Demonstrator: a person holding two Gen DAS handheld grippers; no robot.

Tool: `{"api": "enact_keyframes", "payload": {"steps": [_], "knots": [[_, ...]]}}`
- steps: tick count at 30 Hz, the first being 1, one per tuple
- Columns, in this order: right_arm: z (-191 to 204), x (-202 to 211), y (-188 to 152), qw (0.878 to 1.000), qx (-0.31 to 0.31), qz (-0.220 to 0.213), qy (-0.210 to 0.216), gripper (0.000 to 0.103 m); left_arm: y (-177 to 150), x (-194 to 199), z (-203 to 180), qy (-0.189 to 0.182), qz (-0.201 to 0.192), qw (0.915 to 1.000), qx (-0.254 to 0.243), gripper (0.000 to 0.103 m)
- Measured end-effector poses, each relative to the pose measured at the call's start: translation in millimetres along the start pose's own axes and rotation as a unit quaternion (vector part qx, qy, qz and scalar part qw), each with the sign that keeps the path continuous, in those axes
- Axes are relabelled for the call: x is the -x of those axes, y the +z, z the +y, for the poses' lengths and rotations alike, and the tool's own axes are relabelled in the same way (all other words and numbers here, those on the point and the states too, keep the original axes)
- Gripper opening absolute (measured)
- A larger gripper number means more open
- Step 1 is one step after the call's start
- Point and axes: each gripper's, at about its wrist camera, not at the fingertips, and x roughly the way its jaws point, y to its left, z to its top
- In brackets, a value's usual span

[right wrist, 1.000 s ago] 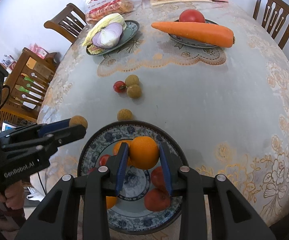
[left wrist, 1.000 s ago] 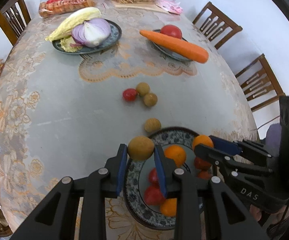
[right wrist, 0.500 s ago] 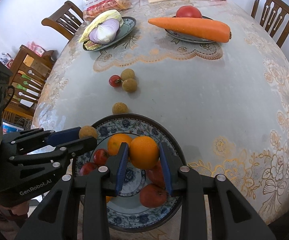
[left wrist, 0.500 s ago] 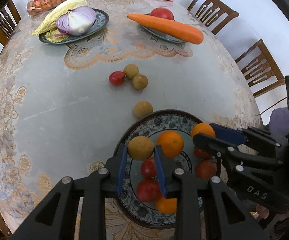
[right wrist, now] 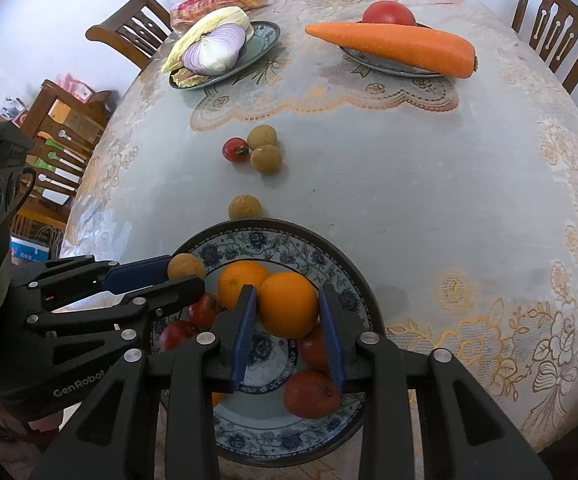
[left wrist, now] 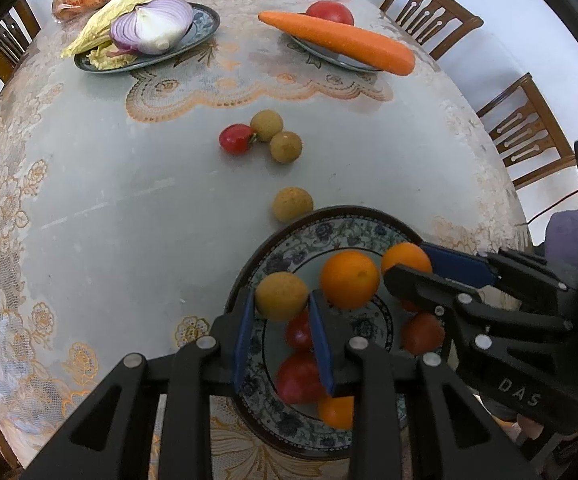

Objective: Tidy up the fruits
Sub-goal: 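Carry the yellow-green fruit and orange over the plate with both tools, then lower both fruits onto the plate and open both tools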

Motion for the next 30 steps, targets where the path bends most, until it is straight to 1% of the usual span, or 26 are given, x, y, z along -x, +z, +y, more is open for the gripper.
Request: {"api": "enact_keyframes", "payload": {"steps": [11,15,20,30], "knots": [[-3.2,1.5,-1.0,1.000,-0.003,0.002,0.005,0.033,0.9,-1.1,-4.9,0.001,0.001,1.0000,-0.002,0.029],[-3.0,4.9,-1.9,1.000,-0.005,0.000,0.010,0.034,-0.3,-0.1,-8.0,0.001,0.004,1.0000,-0.008,0.034],[-2.5,13.6,-1.6,1.000,-0.001,-0.005,0.022,0.040,0.1,7.5,-9.8,0.000,0.000,0.9999,-0.012,0.040],[-7.0,24.3,4.9,1.000,-0.001,-0.021,0.021,0.040,5.8,23.1,-5.5,0.005,-0.020,0.9998,0.001,0.041]]}}
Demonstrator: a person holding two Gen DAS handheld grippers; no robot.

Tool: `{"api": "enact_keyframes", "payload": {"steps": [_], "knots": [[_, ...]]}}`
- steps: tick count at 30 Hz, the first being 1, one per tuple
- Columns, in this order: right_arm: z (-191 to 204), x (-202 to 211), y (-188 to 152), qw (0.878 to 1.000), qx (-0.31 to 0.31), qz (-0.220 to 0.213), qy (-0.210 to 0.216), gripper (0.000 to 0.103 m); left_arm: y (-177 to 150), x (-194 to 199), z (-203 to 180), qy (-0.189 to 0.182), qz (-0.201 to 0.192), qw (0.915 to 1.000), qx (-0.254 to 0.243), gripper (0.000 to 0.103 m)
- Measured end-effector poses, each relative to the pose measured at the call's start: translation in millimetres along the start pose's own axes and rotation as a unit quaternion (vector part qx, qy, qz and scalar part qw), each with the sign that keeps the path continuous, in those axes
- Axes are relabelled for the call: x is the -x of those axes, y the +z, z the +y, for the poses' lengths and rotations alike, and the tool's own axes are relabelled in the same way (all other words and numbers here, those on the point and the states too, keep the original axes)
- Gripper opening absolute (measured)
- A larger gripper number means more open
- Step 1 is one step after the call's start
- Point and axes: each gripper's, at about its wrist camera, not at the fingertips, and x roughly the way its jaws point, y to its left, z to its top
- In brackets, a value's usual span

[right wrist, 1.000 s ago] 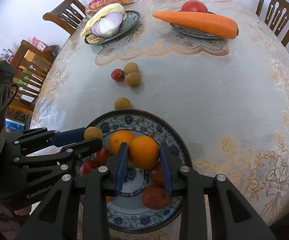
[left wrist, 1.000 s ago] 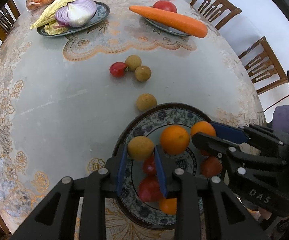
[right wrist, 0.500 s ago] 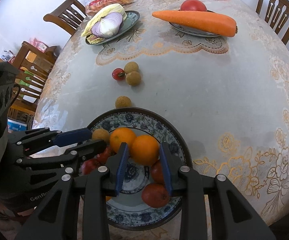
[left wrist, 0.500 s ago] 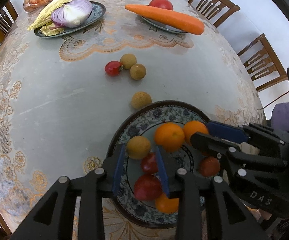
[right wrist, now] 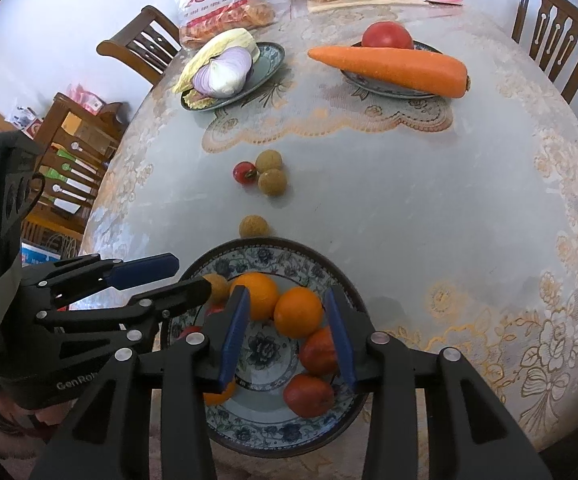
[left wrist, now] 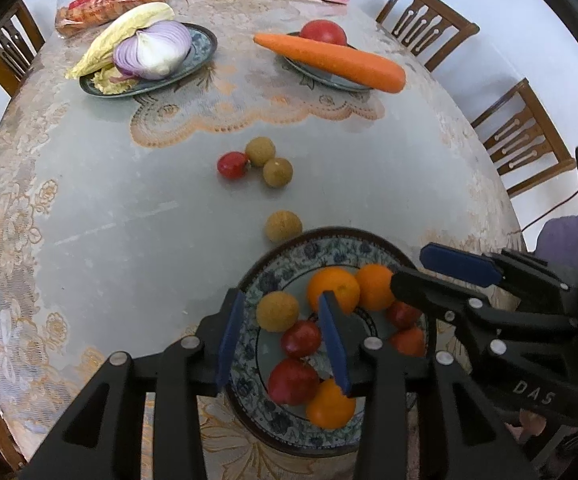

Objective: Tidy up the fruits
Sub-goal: 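Lower both fruits onto the plate and open both tools, then move both tools back toward the small red tomato and yellow-green fruits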

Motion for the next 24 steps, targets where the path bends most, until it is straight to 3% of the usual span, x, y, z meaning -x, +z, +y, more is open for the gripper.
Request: {"api": "enact_keyframes", "payload": {"steps": [24], "knots": [[-7.5,-19.0,39.5,1.000,0.007,-0.004,-0.001,0.040,42.0,-5.3,36.5,0.036,-0.023,0.9976,0.054,0.041]]}}
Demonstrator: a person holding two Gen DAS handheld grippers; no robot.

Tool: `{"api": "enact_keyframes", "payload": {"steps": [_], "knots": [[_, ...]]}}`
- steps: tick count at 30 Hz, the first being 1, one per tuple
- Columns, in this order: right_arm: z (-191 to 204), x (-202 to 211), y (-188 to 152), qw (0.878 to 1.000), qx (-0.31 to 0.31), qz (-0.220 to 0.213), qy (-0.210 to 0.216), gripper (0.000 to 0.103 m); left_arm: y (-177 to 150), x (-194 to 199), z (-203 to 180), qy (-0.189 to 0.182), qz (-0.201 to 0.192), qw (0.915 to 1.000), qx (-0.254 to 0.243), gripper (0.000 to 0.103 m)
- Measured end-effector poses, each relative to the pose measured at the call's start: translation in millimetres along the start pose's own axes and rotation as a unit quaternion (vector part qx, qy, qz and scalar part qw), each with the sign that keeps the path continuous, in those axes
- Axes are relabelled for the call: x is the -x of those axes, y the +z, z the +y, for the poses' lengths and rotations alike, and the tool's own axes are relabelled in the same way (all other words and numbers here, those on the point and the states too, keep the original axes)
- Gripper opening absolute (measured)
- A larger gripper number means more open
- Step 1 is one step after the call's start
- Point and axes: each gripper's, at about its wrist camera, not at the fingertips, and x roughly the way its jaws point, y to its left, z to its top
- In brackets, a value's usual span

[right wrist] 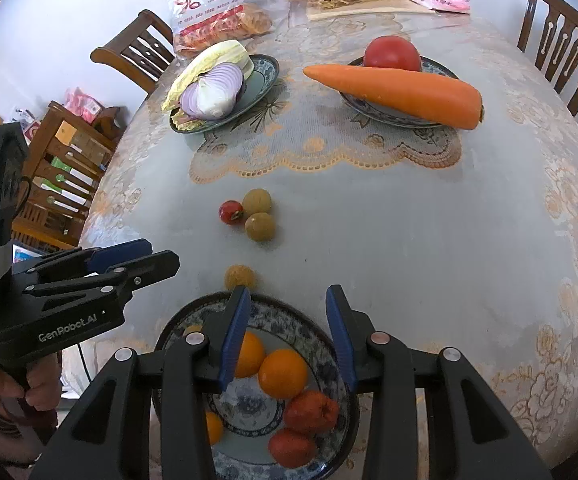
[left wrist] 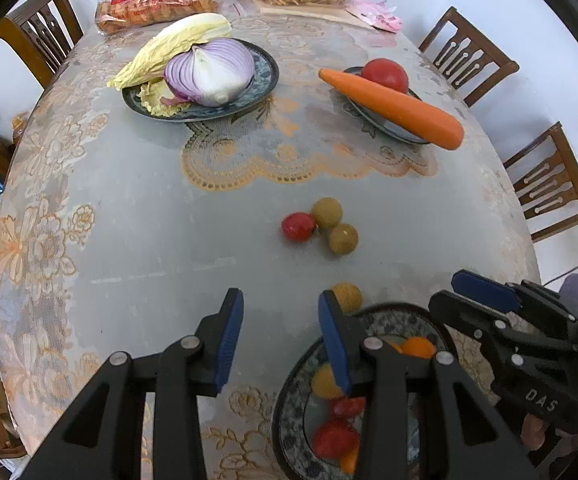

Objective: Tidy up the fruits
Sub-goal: 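Move both tools back toward the small red tomato and yellow-green fruits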

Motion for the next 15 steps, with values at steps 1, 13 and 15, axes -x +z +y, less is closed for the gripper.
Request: {"api": "enact_keyframes", "payload": {"steps": [1,13,15], "knots": [[-0.4,-1.4,1.7,1.000,0.000,0.001,0.001,0.040,2.5,-2.3,0.2,0.002,0.000,1.0000,0.000,0.041],[-9.8,-19.6,14.5,1.000,-0.003,0.017,0.007,0.040,29.8,-32.7,-5.5,0.013,0.017,0.9997,-0.015,0.041],[-12.0,-22.5,15.5,1.000,-0.005,0.020,0.009,0.040,32.6,-37.5,-7.3,0.013,0.020,0.9996,-0.017,0.041]]}}
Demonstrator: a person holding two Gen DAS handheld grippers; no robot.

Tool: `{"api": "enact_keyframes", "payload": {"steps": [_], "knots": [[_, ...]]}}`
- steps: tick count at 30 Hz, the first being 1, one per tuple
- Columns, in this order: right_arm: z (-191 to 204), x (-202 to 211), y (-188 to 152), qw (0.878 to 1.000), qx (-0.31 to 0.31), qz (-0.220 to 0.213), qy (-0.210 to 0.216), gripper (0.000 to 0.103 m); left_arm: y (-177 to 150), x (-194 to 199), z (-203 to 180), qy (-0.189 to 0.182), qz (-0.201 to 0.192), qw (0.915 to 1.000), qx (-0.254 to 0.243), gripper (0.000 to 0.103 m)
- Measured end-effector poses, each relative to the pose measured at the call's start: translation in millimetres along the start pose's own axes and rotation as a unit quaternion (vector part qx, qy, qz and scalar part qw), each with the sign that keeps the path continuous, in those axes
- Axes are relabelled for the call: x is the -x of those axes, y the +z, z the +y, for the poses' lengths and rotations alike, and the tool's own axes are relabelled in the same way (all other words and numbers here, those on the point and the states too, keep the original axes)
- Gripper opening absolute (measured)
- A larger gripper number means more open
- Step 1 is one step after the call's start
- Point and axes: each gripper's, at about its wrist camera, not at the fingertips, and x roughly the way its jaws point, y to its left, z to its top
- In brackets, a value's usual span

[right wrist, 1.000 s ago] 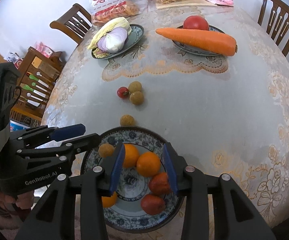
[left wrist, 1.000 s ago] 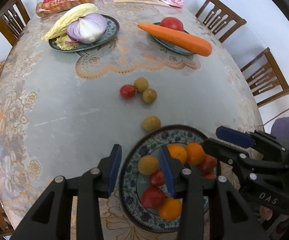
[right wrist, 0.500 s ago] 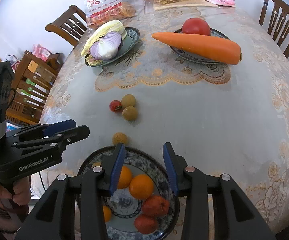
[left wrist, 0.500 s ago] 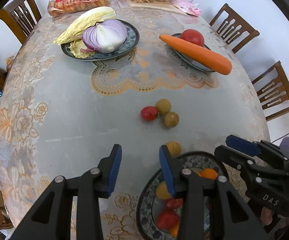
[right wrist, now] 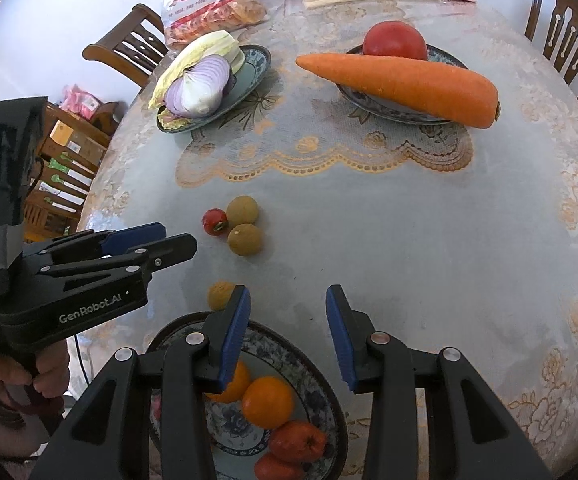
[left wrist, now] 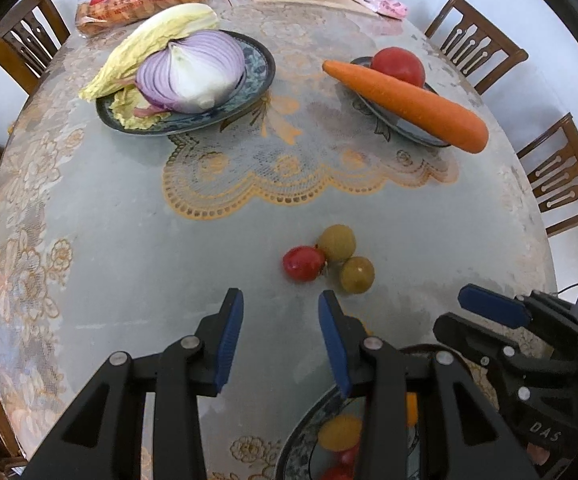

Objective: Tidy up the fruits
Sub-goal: 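Move both tools back toward the small red tomato and yellow-green fruits, then close the left tool on the small red tomato while the right tool grasps a yellow-green fruit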

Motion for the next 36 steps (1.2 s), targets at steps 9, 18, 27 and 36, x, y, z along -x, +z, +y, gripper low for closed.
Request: {"api": "enact_keyframes", "payload": {"steps": [9,18,27,36], "knots": [[-5.7,-10.0,5.0,1.000,-0.004,0.009,0.004,0.040,10.6,-14.8,-9.7,0.003,0.006,0.9998,-0.019,0.041],[-10.8,-16.3,8.6,1.000,-0.013,0.014,0.009,0.040,20.0,-25.5,-16.7,0.019,0.003,0.9989,-0.042,0.041],[-10.9,-18.8,8.6,1.000,-0.013,0.019,0.012,0.040,21.0,-31.1,-15.7,0.009,-0.001,0.9991,-0.041,0.031],[-4.7,-22.6,13.5,1.000,-0.004,0.020,0.009,0.040,19.9,-24.1,-4.7,-0.002,-0.010,0.9998,-0.020,0.025]]}}
